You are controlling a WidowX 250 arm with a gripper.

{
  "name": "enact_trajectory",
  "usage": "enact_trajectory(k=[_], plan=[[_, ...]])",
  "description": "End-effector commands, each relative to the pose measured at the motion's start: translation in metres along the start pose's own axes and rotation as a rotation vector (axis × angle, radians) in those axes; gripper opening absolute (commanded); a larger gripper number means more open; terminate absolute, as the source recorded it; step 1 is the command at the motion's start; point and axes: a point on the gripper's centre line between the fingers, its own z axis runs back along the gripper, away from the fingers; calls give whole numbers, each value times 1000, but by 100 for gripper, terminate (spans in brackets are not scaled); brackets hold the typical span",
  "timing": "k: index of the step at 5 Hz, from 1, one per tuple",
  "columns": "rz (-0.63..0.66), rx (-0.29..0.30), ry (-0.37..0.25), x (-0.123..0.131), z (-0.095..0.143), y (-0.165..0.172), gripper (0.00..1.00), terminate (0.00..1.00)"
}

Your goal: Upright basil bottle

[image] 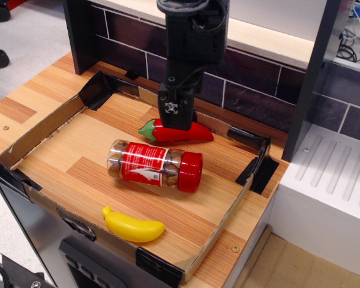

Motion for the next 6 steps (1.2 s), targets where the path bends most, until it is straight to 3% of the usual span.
enact_trajectory(k=[1,4,5,6], plan=[[0,0,0,0,0,0,100,0],[34,47,30,32,-47,-12,100,0],[33,72,85,33,-58,-14,100,0],[45,99,83,29,-61,-13,100,0]])
